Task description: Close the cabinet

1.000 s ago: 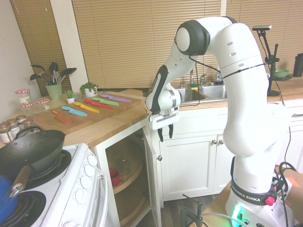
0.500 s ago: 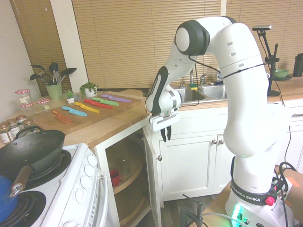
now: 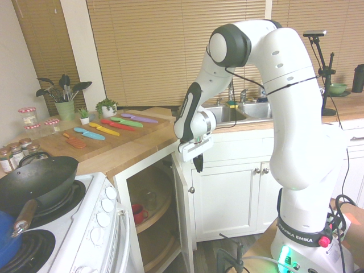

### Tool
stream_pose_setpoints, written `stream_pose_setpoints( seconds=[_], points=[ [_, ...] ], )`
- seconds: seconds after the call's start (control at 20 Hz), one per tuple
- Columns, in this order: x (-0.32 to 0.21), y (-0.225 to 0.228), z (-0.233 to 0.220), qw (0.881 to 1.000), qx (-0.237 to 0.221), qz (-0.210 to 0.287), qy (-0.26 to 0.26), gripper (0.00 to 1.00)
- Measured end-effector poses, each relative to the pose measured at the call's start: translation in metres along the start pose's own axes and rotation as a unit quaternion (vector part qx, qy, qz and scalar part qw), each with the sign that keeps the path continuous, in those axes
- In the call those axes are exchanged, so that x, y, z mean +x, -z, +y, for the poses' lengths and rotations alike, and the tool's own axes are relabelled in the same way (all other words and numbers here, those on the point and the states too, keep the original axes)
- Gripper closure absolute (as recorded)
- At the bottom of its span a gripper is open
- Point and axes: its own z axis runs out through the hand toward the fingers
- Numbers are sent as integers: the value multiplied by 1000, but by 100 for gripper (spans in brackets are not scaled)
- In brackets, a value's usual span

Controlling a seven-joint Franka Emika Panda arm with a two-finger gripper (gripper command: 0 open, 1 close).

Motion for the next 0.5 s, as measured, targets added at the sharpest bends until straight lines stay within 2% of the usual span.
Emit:
stream_pose_setpoints(
  seconds=[0.25,0.5],
  points=[
    [-25,21,-34,999,-9,22,42,100],
    [-41,25,-51,998,-19,23,54,100]
  ],
)
